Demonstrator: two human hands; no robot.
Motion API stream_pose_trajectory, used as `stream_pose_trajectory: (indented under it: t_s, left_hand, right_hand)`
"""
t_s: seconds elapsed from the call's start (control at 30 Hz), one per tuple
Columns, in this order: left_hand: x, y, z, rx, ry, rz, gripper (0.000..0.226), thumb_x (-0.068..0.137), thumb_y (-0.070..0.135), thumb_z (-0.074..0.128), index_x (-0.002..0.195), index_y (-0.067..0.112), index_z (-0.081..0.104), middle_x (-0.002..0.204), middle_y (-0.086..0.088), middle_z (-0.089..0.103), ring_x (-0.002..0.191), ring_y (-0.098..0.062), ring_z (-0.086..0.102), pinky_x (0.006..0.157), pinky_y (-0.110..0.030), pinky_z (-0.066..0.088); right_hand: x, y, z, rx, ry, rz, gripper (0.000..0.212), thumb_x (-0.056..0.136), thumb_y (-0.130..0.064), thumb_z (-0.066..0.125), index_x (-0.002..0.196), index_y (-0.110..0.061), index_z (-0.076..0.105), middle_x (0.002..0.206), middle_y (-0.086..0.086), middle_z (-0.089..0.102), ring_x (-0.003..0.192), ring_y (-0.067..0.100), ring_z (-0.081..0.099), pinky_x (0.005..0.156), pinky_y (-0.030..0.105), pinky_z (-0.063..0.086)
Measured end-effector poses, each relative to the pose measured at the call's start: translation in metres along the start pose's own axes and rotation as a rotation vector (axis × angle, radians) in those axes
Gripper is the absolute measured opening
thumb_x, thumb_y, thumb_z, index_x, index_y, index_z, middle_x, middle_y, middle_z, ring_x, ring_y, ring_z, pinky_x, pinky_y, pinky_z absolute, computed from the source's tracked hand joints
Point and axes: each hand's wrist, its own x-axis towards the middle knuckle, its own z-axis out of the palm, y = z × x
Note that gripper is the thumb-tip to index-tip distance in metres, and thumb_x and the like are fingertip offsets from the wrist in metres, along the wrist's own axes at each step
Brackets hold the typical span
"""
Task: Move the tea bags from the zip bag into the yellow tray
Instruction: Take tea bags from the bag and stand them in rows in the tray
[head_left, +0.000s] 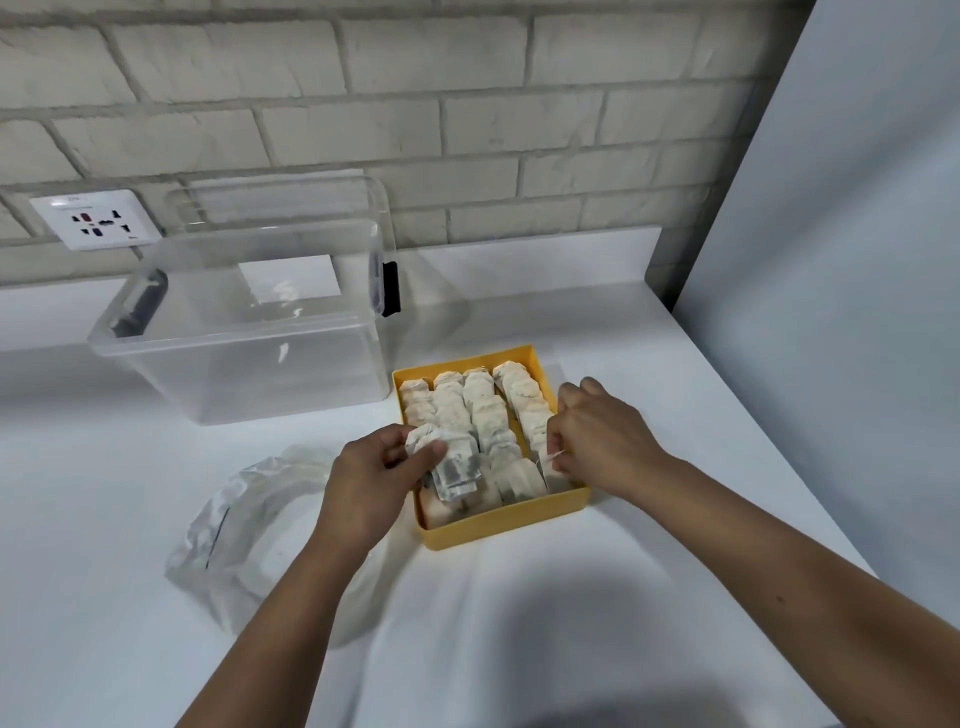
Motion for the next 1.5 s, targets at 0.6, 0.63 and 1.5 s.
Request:
stream_pose_trajectory:
  t_s: [0.6, 0.63, 1.5]
  left_hand:
    - [-0.003, 0.009, 0.007, -0.142, -0.023, 0.001, 0.01, 0.086, 0.017, 0.075, 0.096, 0.017, 0.076, 0.087, 0.003, 0.079, 0.079, -0.01, 0.075, 0.071, -0.019, 0.057]
    - [-0.004, 0.009, 0.009, -0.16, -0.04, 0.001, 0.011, 0.086, 0.015, 0.075, 0.097, 0.016, 0.076, 0.088, 0.001, 0.08, 0.08, -0.012, 0.076, 0.07, -0.019, 0.058]
    - [-0.003, 0.001, 0.007, -0.13, -0.006, -0.016, 0.011, 0.086, 0.021, 0.075, 0.097, 0.018, 0.076, 0.088, 0.005, 0.079, 0.083, -0.01, 0.075, 0.075, -0.022, 0.057]
  right_hand:
    - [-0.012, -0.025, -0.014, 0.723, 0.216, 0.016, 0.025, 0.081, -0.04, 0.074, 0.101, -0.028, 0.067, 0.091, -0.012, 0.058, 0.072, -0.002, 0.049, 0.068, 0.02, 0.042]
    - [-0.012, -0.032, -0.015, 0.76, 0.205, 0.002, 0.027, 0.081, -0.041, 0.074, 0.103, -0.029, 0.066, 0.09, -0.012, 0.058, 0.069, -0.002, 0.048, 0.067, 0.021, 0.044]
    - [-0.029, 0.013, -0.008, 0.471, -0.034, 0.144, 0.014, 0.082, -0.039, 0.074, 0.087, -0.026, 0.075, 0.143, -0.009, 0.048, 0.136, 0.012, 0.03, 0.106, 0.033, 0.03]
